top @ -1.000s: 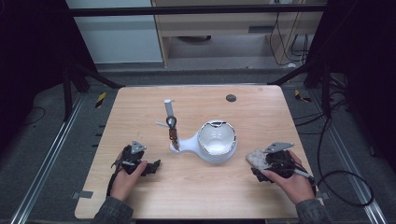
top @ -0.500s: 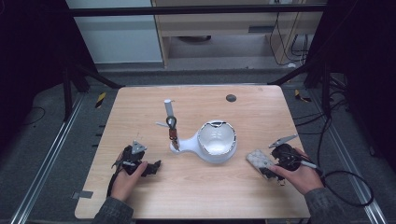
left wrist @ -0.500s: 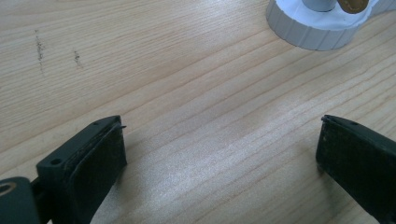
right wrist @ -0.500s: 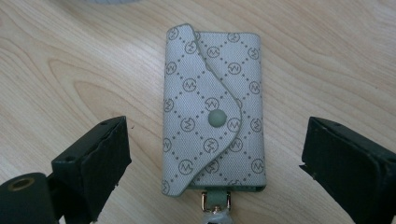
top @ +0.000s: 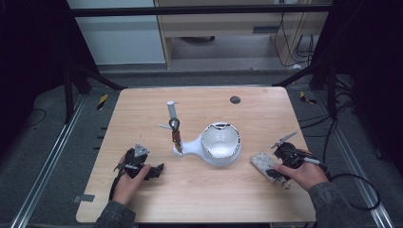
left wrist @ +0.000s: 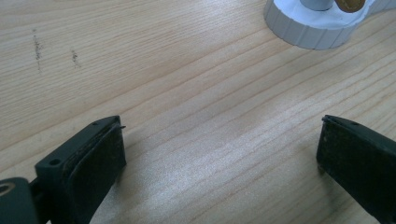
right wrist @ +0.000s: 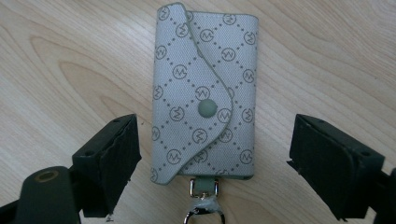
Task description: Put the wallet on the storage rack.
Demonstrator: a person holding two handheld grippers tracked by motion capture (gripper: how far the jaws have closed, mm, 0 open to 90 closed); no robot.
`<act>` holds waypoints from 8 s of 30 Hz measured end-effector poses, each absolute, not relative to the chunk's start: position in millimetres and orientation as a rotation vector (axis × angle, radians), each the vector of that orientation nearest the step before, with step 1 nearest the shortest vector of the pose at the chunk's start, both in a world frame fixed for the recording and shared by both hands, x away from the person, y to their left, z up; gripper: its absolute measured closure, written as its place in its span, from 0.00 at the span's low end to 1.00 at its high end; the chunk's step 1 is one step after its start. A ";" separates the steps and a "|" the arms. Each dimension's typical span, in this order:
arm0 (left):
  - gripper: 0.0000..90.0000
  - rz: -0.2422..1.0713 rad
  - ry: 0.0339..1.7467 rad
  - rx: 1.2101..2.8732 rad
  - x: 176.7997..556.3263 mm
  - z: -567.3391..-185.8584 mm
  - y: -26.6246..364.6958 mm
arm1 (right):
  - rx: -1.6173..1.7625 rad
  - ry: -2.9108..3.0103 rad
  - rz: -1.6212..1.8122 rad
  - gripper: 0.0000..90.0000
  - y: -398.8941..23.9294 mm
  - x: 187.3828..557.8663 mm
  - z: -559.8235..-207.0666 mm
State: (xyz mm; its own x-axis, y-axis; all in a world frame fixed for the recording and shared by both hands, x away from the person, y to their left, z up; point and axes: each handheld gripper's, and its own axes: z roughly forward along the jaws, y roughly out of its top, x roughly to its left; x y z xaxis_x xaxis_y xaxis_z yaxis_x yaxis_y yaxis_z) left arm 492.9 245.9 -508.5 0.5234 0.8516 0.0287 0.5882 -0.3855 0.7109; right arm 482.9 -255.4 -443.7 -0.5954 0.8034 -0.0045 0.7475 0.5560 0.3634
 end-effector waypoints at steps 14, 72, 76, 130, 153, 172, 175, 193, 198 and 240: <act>0.00 0.519 1.163 2.117 492.7 -508.4 245.5 | 1.400 2.653 0.402 0.18 -249.2 484.0 -458.3; 0.00 0.515 1.157 2.119 492.8 -508.6 244.8 | 1.156 2.674 0.343 0.34 -239.9 479.7 -427.4; 0.00 0.515 1.157 2.119 492.8 -508.6 244.8 | 1.110 2.670 0.327 0.34 -235.6 479.9 -418.9; 0.00 0.504 1.146 2.116 493.6 -508.9 243.7 | 0.778 2.661 0.262 0.35 -174.9 482.4 -350.3; 0.00 0.503 1.138 2.120 494.0 -508.8 243.8 | 0.683 2.710 0.182 0.35 -137.6 496.8 -355.9; 0.00 0.502 1.136 2.121 494.3 -508.8 243.5 | 0.646 2.762 0.103 0.35 -108.3 512.4 -365.3; 0.00 0.501 1.136 2.121 494.3 -508.8 243.5 | 0.639 2.767 0.091 0.35 -105.9 513.9 -366.4; 0.00 0.501 1.135 2.122 494.4 -508.8 243.3 | 0.617 2.761 0.049 0.35 -96.3 518.5 -366.9; 0.00 0.500 1.135 2.122 494.4 -508.8 243.3 | 0.595 2.759 0.024 0.35 -92.5 519.2 -368.7; 0.00 0.498 1.132 2.125 494.3 -508.7 242.9 | 0.646 2.821 0.007 0.35 -82.1 533.9 -374.4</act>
State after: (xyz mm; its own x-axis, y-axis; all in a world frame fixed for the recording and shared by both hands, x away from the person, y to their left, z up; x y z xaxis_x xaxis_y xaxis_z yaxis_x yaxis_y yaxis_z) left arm 494.3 242.9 -508.7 0.5509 0.8343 0.0203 0.5786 -0.3994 0.7111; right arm 533.9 -82.1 -374.4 -0.8716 0.4288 -0.2376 0.4277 0.9020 0.0591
